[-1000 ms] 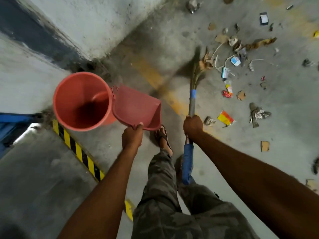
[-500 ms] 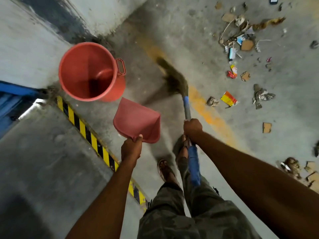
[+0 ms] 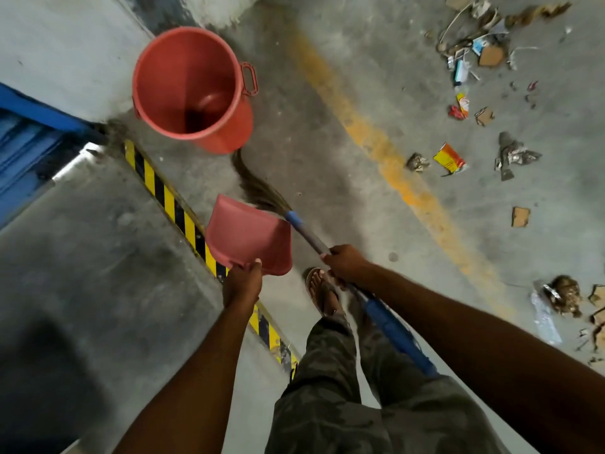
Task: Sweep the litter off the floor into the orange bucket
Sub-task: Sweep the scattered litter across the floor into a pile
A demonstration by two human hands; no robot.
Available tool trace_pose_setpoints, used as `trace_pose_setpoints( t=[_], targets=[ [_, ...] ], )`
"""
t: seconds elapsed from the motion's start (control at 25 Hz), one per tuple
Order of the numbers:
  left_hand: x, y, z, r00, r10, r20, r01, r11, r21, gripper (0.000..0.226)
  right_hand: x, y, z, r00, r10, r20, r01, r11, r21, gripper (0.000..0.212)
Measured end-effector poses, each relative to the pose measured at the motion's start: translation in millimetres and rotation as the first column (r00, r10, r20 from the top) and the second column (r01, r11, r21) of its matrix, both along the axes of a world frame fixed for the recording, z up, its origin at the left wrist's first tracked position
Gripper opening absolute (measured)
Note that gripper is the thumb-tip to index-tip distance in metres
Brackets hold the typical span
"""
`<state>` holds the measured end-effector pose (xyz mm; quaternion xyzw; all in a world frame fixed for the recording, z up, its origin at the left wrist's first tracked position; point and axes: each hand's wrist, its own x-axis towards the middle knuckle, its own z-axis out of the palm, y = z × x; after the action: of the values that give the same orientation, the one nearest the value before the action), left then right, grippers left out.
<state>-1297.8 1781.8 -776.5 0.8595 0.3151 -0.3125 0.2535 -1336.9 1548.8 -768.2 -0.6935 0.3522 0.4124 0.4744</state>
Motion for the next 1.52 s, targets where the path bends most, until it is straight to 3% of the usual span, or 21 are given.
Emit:
trace_pose_setpoints(
  t=[0.08,0.16,0.24,0.32,0.4,0.52,0.6,0.68,0.76,0.88,1.0,1.08,1.24,1.32,1.4,1.52],
  targets=[
    [-18,5,-1,1.000,0.017,0.011,-0.017,1.000,-0.019,0.058,-6,-11,-15,0.962,-0.266,-0.065,0.266,0.964,-0.005,0.035],
    [-38,4,-5,0.999,0.041,0.026,-0.040,0.998,-0.051,0.057,-15,-20,-25,0.876,-0.482,-0.009,0.478,0.871,-0.115,0.038],
    [-58,-1,-7,0.999,0.044,0.017,-0.042,0.996,-0.082,0.062,-34,-23,-28,0.906,-0.410,0.109,0.423,0.864,-0.272,0.042],
    [-79,-7,-4,0.999,0.031,0.015,-0.030,0.996,-0.082,0.071,-54,-21,-17,0.923,-0.338,0.185,0.381,0.875,-0.300,0.037],
    [-102,-8,1,1.000,0.006,-0.015,-0.007,0.999,-0.045,0.070,-80,-17,3,0.935,-0.289,0.207,0.335,0.912,-0.237,0.031],
    [-142,-3,7,0.997,0.075,-0.005,-0.075,0.997,0.001,0.076,-128,-11,13,0.990,-0.032,0.134,0.044,0.995,-0.087,0.024],
    [-169,5,-2,0.993,0.118,-0.007,-0.118,0.993,0.003,0.081,-156,-19,4,0.996,0.084,0.032,-0.084,0.996,-0.004,0.026],
    [-188,7,-12,0.992,0.129,-0.006,-0.129,0.992,-0.012,0.084,-174,-36,-4,0.999,0.023,-0.035,-0.023,1.000,-0.017,0.033],
    [-198,-2,-10,0.994,0.102,-0.031,-0.104,0.993,-0.053,0.081,-190,-50,-12,0.987,-0.153,-0.050,0.144,0.979,-0.145,0.041],
    [-200,-23,1,1.000,0.024,0.009,-0.022,0.994,-0.103,0.062,-214,-53,-6,0.970,-0.227,0.084,0.242,0.905,-0.349,0.035],
    [-192,-27,5,0.998,-0.005,0.065,0.012,0.995,-0.100,0.064,-241,-42,2,0.952,-0.222,0.209,0.280,0.907,-0.315,0.027],
    [-187,-21,7,0.997,-0.054,0.057,0.057,0.997,-0.046,0.076,-265,-24,-3,0.975,-0.072,0.212,0.133,0.949,-0.287,0.025],
    [-197,4,23,0.992,-0.117,0.039,0.114,0.991,0.073,0.065,-305,5,-30,0.955,0.262,0.142,-0.216,0.937,-0.275,0.026],
    [-206,27,15,0.996,-0.078,0.039,0.076,0.996,0.043,0.074,-305,7,-43,0.988,0.141,0.057,-0.123,0.961,-0.247,0.032],
    [-215,54,-11,0.997,-0.062,0.056,0.060,0.998,0.024,0.085,-304,9,-48,0.989,-0.149,0.020,0.147,0.933,-0.328,0.041],
    [-230,82,-50,0.993,-0.113,0.043,0.113,0.994,0.005,0.088,-308,19,-32,0.942,-0.314,0.121,0.334,0.837,-0.434,0.033]
  ],
)
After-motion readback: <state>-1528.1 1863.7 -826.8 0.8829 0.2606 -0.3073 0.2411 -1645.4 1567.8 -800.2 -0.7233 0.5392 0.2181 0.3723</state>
